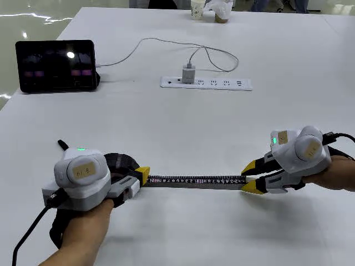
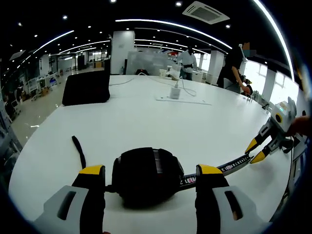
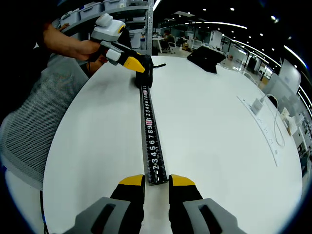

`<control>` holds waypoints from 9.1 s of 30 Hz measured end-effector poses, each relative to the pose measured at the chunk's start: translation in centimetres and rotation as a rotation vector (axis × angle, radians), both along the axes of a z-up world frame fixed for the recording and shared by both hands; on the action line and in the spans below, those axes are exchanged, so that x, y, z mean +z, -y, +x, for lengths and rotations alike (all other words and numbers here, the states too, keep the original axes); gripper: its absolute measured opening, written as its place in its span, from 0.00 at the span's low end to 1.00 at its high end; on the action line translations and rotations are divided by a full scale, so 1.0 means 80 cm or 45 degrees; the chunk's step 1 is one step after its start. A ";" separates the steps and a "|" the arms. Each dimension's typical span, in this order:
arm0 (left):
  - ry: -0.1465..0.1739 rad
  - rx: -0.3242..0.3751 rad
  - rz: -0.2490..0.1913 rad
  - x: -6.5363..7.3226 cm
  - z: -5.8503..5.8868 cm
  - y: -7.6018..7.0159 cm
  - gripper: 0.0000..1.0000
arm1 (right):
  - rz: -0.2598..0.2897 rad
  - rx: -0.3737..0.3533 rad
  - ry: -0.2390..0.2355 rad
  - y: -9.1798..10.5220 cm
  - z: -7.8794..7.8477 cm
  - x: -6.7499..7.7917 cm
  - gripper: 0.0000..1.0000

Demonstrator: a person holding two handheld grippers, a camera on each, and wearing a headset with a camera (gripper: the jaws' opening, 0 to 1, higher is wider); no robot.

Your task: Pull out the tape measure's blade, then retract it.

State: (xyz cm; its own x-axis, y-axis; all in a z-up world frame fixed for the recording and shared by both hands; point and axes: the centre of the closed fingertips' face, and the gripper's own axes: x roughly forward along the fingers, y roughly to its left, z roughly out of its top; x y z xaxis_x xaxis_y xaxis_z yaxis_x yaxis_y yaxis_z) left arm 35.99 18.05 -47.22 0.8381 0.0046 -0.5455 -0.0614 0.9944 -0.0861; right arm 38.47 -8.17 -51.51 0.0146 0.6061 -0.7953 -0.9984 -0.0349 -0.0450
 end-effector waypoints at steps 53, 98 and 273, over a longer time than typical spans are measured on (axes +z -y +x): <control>-0.081 0.038 0.020 -0.019 0.004 -0.005 0.60 | 0.068 -0.047 -0.034 0.000 0.000 -0.005 0.10; -0.102 0.027 0.025 -0.020 0.002 -0.009 0.55 | 0.057 -0.046 -0.040 0.000 -0.001 -0.005 0.09; -0.114 0.023 -0.088 -0.017 0.000 -0.009 0.56 | 0.185 0.053 -0.054 -0.172 -0.020 0.001 0.10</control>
